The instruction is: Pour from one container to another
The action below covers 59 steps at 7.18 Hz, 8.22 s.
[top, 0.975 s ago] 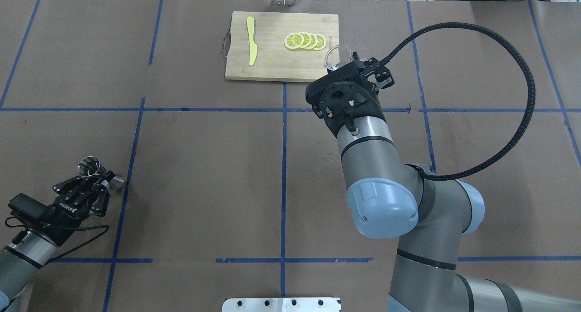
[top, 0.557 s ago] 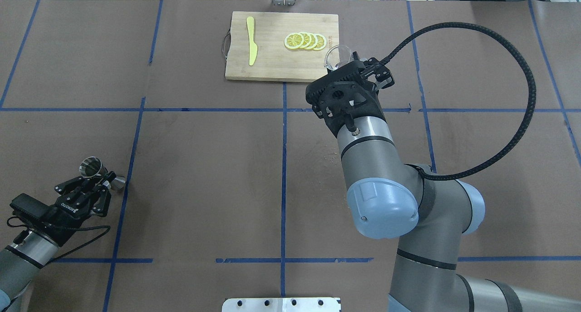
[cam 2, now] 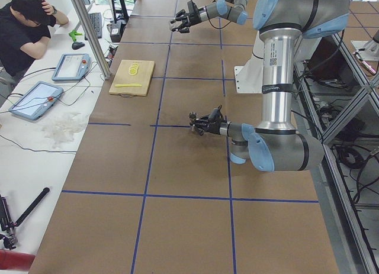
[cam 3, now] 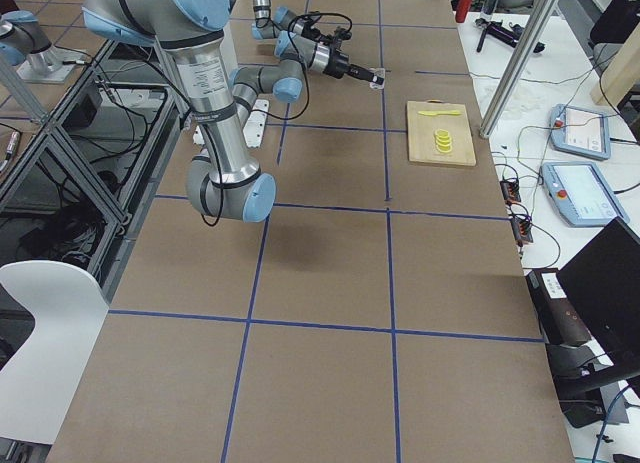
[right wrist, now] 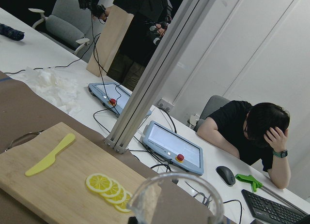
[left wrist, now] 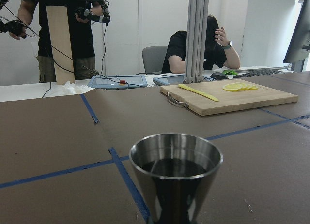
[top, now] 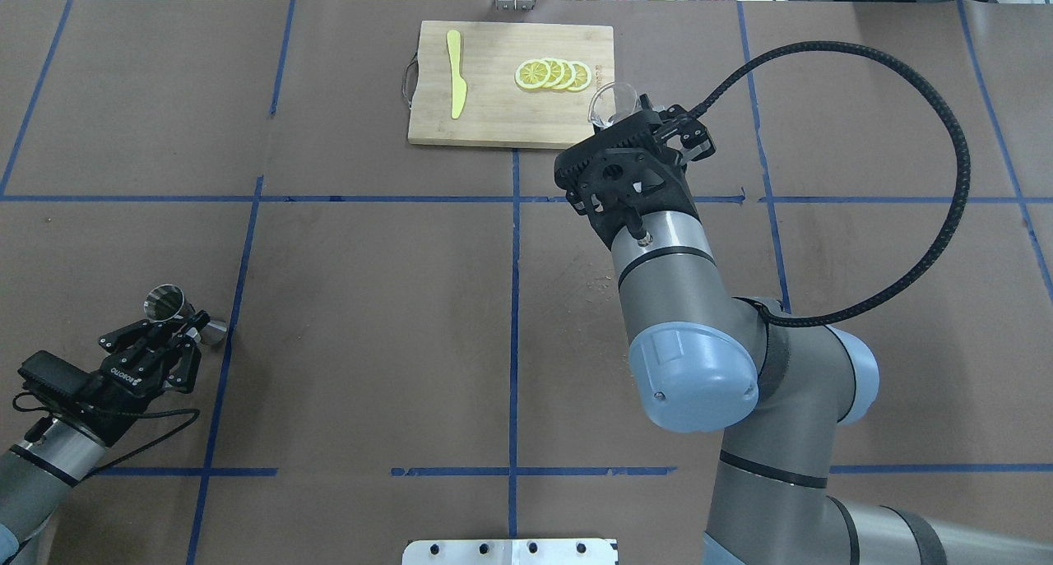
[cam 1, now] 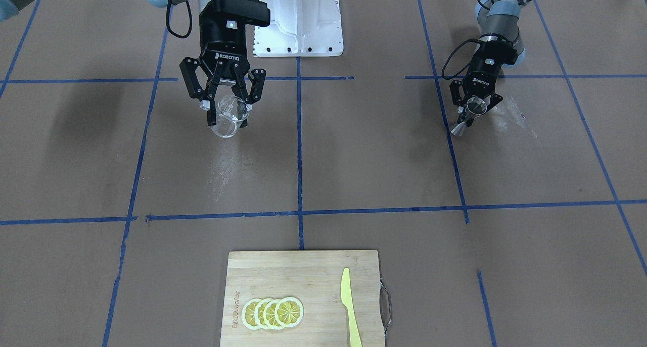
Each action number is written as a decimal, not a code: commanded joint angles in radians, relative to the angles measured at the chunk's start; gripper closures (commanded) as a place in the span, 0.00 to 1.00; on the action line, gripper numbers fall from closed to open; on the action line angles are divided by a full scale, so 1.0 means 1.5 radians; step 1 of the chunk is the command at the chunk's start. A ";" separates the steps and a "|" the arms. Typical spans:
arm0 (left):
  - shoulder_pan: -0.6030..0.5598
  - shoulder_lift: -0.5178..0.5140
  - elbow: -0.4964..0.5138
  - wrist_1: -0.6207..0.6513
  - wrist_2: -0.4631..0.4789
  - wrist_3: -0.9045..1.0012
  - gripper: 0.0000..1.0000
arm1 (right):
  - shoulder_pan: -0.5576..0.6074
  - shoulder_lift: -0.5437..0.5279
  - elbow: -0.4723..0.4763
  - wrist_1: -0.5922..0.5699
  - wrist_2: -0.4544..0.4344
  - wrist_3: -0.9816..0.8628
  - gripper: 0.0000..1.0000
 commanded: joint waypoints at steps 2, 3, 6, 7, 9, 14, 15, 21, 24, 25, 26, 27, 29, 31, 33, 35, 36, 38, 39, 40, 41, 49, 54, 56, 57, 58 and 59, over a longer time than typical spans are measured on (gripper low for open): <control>0.000 0.000 0.005 0.000 -0.001 0.000 0.74 | 0.000 -0.001 0.000 0.000 0.000 -0.001 1.00; 0.000 0.000 0.006 0.000 -0.004 0.000 0.74 | 0.000 -0.001 0.000 0.000 0.000 -0.001 1.00; 0.000 -0.001 0.010 0.000 -0.004 0.000 0.73 | 0.000 -0.001 0.000 0.000 0.000 -0.001 1.00; 0.000 -0.001 0.011 0.000 -0.004 0.000 0.72 | 0.000 0.000 0.000 0.000 0.000 -0.001 1.00; 0.000 -0.005 0.014 0.000 -0.004 0.000 0.72 | 0.000 0.000 0.000 0.000 0.000 -0.001 1.00; 0.000 -0.007 0.020 0.000 -0.004 0.001 0.62 | 0.000 0.000 0.000 0.000 0.000 -0.001 1.00; 0.000 -0.007 0.020 0.000 -0.004 0.001 0.61 | 0.000 0.000 -0.001 0.000 0.000 -0.001 1.00; 0.000 -0.007 0.011 -0.012 0.003 0.002 0.00 | 0.000 0.001 -0.001 0.000 0.000 -0.001 1.00; -0.004 -0.006 0.000 -0.064 0.004 0.011 0.00 | -0.001 0.002 -0.001 0.000 0.000 -0.002 1.00; -0.005 -0.005 -0.010 -0.064 0.004 0.011 0.00 | -0.001 0.002 -0.001 0.000 0.000 -0.002 1.00; -0.008 -0.005 -0.019 -0.065 0.004 0.012 0.00 | -0.001 0.002 -0.001 0.000 0.000 -0.003 1.00; -0.010 -0.001 -0.029 -0.065 0.003 0.012 0.00 | -0.001 0.003 -0.001 0.000 0.000 -0.003 1.00; -0.016 0.003 -0.044 -0.074 0.002 0.036 0.00 | -0.001 0.005 0.000 0.000 0.000 -0.003 1.00; -0.019 0.010 -0.044 -0.154 -0.003 0.106 0.00 | -0.001 0.005 0.000 0.000 0.000 -0.003 1.00; -0.061 0.043 -0.047 -0.156 -0.083 0.108 0.00 | 0.000 0.004 0.000 0.000 0.000 -0.003 1.00; -0.170 0.078 -0.047 -0.153 -0.252 0.109 0.00 | -0.001 0.002 0.000 0.000 0.000 -0.002 1.00; -0.233 0.077 -0.046 -0.144 -0.343 0.114 0.00 | -0.001 0.002 0.000 0.000 0.000 -0.002 1.00; -0.351 0.071 -0.048 -0.024 -0.472 0.130 0.00 | -0.001 0.002 0.000 0.000 0.000 -0.002 1.00; -0.423 0.058 -0.048 0.045 -0.550 0.182 0.00 | -0.001 0.002 0.000 0.000 0.000 -0.002 1.00; -0.481 0.030 -0.048 0.132 -0.615 0.217 0.00 | -0.001 0.001 -0.001 0.000 0.000 -0.001 1.00; -0.519 0.015 -0.048 0.189 -0.664 0.220 0.00 | -0.001 0.001 -0.001 0.000 0.000 -0.001 1.00; -0.798 -0.028 -0.057 0.659 -0.797 0.394 0.00 | -0.001 -0.001 0.000 0.000 0.000 0.001 1.00; -0.895 -0.051 -0.039 1.008 -1.094 0.391 0.00 | -0.001 -0.003 0.000 0.000 0.000 0.001 1.00; -0.924 -0.044 -0.044 1.091 -1.189 0.386 0.00 | -0.001 -0.003 0.000 0.001 0.000 0.001 1.00; -0.961 -0.051 -0.048 1.150 -1.205 0.385 0.00 | -0.001 -0.003 -0.001 0.001 0.001 0.001 1.00; -0.985 -0.051 -0.073 1.184 -1.201 0.385 0.00 | -0.001 -0.002 -0.001 0.001 0.001 0.001 1.00; -1.045 -0.041 -0.093 1.181 -1.201 0.387 0.00 | -0.001 -0.003 -0.001 0.001 0.001 0.001 1.00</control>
